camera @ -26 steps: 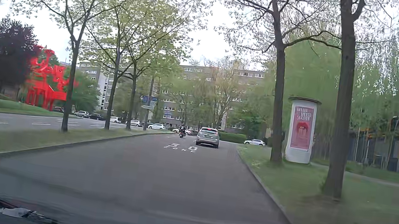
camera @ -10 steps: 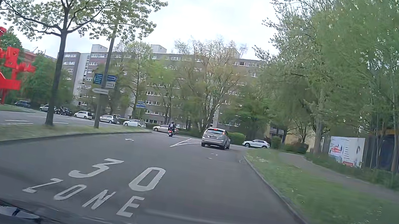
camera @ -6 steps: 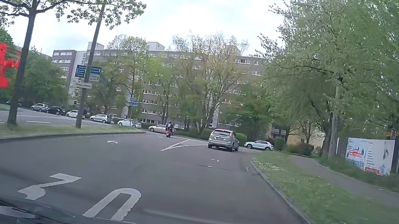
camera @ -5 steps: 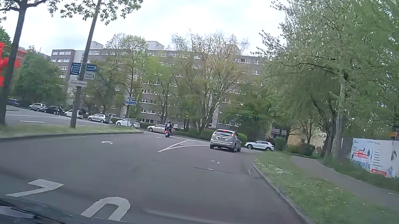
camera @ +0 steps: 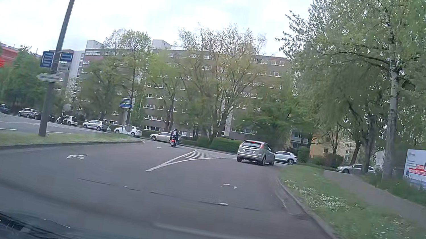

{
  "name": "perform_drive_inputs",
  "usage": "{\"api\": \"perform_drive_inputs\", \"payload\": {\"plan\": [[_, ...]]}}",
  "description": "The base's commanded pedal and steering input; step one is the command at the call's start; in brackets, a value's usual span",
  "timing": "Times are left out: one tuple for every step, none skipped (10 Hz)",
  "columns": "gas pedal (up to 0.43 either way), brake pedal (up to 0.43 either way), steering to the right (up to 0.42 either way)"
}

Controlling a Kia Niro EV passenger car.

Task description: Follow the waypoints while adhering to traffic rules and regulations

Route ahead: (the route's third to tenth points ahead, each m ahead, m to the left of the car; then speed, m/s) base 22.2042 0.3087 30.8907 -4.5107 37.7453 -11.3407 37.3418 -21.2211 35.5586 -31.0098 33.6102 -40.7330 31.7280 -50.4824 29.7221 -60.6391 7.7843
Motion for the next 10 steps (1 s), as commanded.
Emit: {"api": "perform_drive_inputs", "payload": {"plan": [[0.000, 0.000, 0.006], [0.000, 0.000, 0.007], [0.000, 0.000, 0.007], [0.000, 0.000, 0.007], [0.000, 0.000, 0.007], [0.000, 0.000, 0.008], [0.000, 0.000, 0.010], [0.000, 0.000, 0.013], [0.000, 0.000, 0.015], [0.000, 0.000, 0.019]]}}
